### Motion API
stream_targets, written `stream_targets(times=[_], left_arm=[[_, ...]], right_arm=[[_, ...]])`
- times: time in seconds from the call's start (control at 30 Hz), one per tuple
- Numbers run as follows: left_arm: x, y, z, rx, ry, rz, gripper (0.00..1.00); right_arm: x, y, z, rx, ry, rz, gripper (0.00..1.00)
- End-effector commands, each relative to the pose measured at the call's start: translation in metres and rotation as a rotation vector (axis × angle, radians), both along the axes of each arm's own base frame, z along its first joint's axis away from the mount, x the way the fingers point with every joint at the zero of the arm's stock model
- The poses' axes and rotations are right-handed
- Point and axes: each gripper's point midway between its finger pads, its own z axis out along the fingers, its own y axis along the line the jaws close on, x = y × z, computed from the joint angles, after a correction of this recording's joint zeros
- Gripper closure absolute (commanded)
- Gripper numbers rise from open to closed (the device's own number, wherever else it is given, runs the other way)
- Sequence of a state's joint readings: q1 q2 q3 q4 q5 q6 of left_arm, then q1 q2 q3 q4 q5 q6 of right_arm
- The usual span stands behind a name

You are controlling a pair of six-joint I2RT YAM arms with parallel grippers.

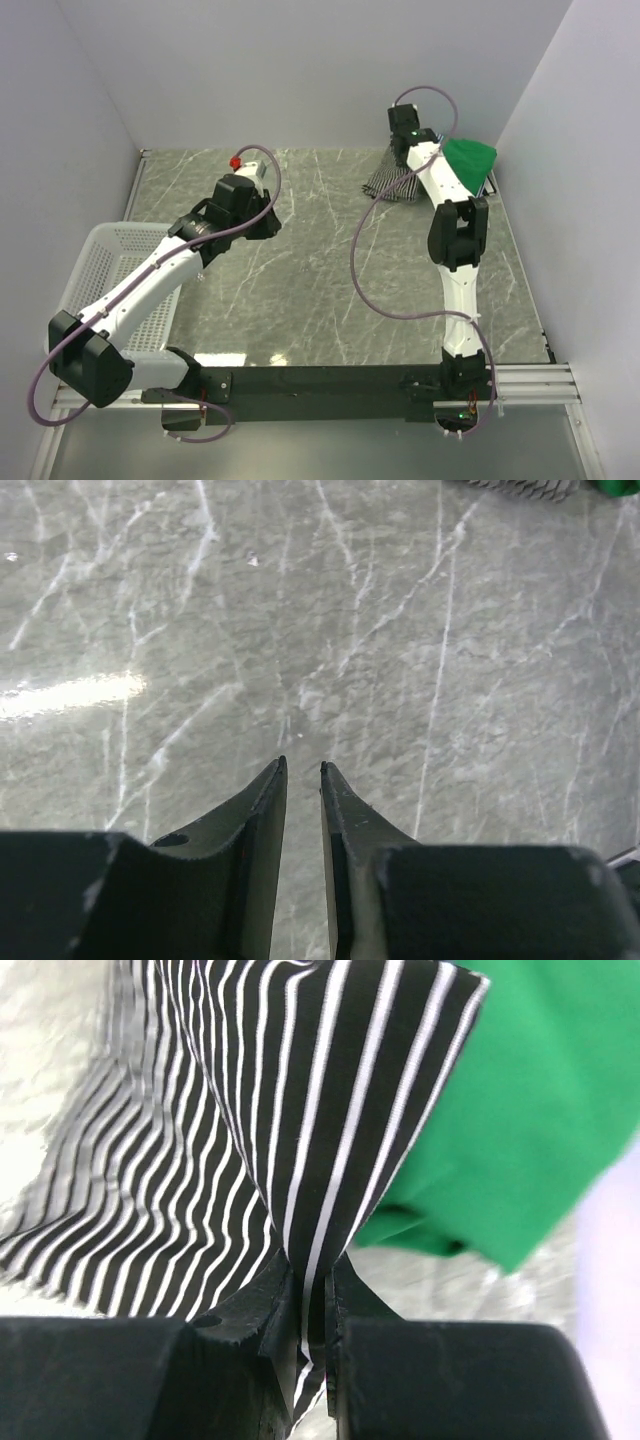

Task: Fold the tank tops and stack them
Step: Neatly place the folded tank top to the corner

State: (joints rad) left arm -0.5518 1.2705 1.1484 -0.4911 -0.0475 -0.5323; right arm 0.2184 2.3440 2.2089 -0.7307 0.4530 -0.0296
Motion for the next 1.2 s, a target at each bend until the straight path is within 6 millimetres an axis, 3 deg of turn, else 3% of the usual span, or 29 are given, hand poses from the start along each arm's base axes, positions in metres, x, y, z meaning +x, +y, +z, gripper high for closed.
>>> stream_targets(times=[0.0, 0.03, 0.37, 0.5, 0.77, 1.17], left_arm=[[0.002, 0.003, 0.003, -0.002, -0.022, -0.041, 0.74], [0.002, 0.001, 0.002, -0.013, -0.021, -0.052, 0.74], [0.004, 0.003, -0.02, -0.034, 0.032, -0.071, 0.74], [0.003, 0.0, -0.022, -0.047, 0.044, -0.089, 0.74], [0.003, -0.002, -0.026, -0.061, 0.06, -0.099, 0.74], [0.001, -0.005, -0.03, -0.071, 0.077, -0.116, 0.74]], right_arm=[[0.011, -0.006, 0.039, -0.099, -0.036, 0.061, 1.0], [0.015, -0.009, 0.05, -0.114, -0.06, 0.063, 1.0], [0.032, -0.015, 0.089, -0.136, -0.171, 0.09, 1.0], [0.034, -0.028, 0.106, -0.146, -0.204, 0.071, 1.0], [0.029, -0.05, 0.139, -0.081, -0.27, 0.055, 1.0], [0.022, -0.09, 0.167, 0.11, -0.366, 0.003, 1.0]])
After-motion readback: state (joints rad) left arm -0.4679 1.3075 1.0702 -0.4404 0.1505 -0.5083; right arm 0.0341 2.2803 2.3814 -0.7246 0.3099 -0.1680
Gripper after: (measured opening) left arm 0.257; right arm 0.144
